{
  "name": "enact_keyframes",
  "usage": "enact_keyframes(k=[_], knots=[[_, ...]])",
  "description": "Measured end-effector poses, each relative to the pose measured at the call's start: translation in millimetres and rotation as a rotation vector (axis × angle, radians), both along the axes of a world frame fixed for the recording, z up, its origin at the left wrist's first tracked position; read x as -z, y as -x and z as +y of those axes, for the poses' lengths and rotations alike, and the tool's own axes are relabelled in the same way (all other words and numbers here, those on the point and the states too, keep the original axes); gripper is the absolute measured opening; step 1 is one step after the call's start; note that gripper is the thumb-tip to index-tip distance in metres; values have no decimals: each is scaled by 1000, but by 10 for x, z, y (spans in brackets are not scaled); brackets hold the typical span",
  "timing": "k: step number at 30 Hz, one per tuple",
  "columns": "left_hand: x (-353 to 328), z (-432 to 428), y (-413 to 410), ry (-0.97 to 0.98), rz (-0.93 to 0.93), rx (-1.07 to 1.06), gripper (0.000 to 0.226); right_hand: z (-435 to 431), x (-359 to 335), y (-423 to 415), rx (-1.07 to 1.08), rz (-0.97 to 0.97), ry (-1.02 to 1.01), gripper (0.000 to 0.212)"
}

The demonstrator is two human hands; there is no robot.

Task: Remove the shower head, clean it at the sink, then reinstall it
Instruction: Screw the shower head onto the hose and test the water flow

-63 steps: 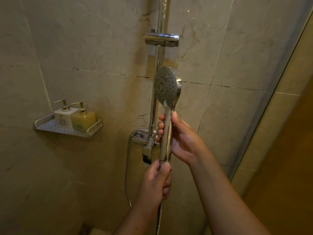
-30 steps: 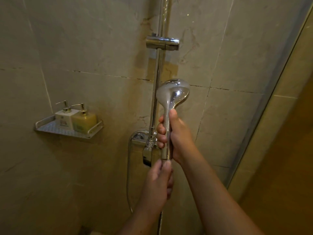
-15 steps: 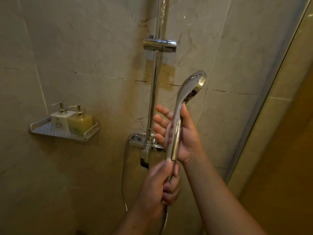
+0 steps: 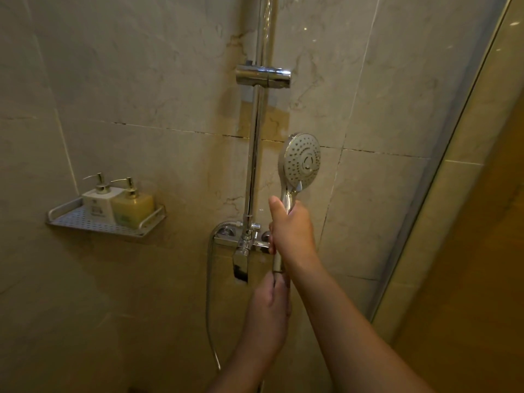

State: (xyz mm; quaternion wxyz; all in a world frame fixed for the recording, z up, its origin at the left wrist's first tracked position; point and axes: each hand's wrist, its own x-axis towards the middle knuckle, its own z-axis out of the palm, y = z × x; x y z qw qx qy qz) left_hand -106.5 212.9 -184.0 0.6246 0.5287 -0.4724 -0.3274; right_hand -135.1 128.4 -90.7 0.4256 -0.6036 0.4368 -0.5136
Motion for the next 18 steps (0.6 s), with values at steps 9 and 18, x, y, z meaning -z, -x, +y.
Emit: enact_keyframes(k=[9, 18], knots=[[-53, 93, -175, -44, 305, 299, 33, -60, 6, 193, -446, -410, -238, 45], [-84, 89, -142, 25, 465, 531, 34, -98, -61, 248, -782, -717, -316, 36]])
